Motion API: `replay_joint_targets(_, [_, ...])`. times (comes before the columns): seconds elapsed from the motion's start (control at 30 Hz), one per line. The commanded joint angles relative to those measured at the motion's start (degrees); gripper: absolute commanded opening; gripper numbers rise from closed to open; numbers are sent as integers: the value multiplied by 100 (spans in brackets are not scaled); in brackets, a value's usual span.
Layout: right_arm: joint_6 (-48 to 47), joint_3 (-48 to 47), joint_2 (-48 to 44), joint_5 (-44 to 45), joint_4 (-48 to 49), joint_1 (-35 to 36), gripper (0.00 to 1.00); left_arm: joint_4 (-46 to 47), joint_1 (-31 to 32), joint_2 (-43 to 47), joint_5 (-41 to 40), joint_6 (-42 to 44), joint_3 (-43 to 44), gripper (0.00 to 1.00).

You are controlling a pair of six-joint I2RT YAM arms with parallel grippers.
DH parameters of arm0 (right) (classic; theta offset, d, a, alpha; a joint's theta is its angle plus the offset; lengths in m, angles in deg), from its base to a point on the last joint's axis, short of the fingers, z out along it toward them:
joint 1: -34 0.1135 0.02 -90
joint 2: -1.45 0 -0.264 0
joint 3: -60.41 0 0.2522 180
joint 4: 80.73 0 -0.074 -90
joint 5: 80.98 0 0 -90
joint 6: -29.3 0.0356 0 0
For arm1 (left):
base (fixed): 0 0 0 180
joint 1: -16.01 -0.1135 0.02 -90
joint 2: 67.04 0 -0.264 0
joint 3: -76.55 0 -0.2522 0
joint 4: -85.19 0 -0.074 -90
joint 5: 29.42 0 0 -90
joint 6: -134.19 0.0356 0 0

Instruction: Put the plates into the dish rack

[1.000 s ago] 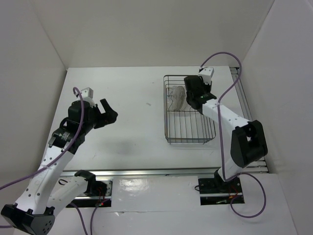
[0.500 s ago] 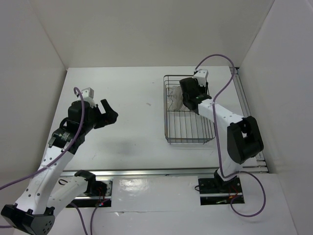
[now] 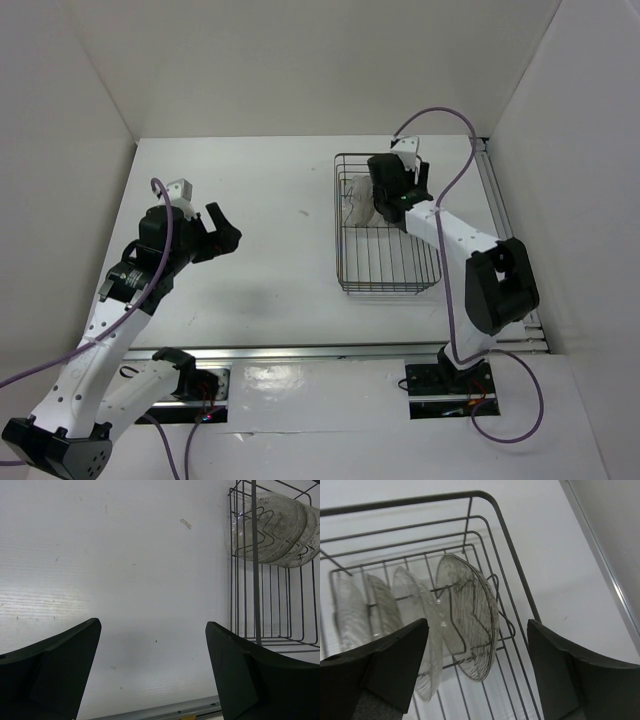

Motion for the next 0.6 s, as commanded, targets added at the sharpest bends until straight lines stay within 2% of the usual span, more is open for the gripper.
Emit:
replay_joint_targets(0.0, [104, -229, -973, -488, 330, 89, 88, 184, -32, 49, -39, 99, -10, 100])
replay_joint_targets(0.03, [174, -229, -1157, -724, 269, 89, 100, 184, -32, -38, -39, 151, -10, 100])
replay_joint_targets(0.13, [227, -386, -1764, -1216, -178, 89, 100, 122, -32, -293, 39, 300, 104, 100])
replay_joint_targets(0.23, [227, -676, -2186, -1666, -1064, 89, 100, 122, -32, -478, 172, 424, 324, 100])
replay_joint_targets(0.4, [806, -677, -3046, -2193, -2426, 89, 100, 70, -137, -751, 321, 486, 675, 100])
replay_joint_targets(0.5, [807, -476, -3391, -1905, -3050, 89, 100, -70, -137, -751, 321, 670, 877, 100])
replay_joint_targets(0.57, [868, -423, -3777, -1459, -3316, 89, 100, -176, -137, -751, 32, 802, 1062, 100])
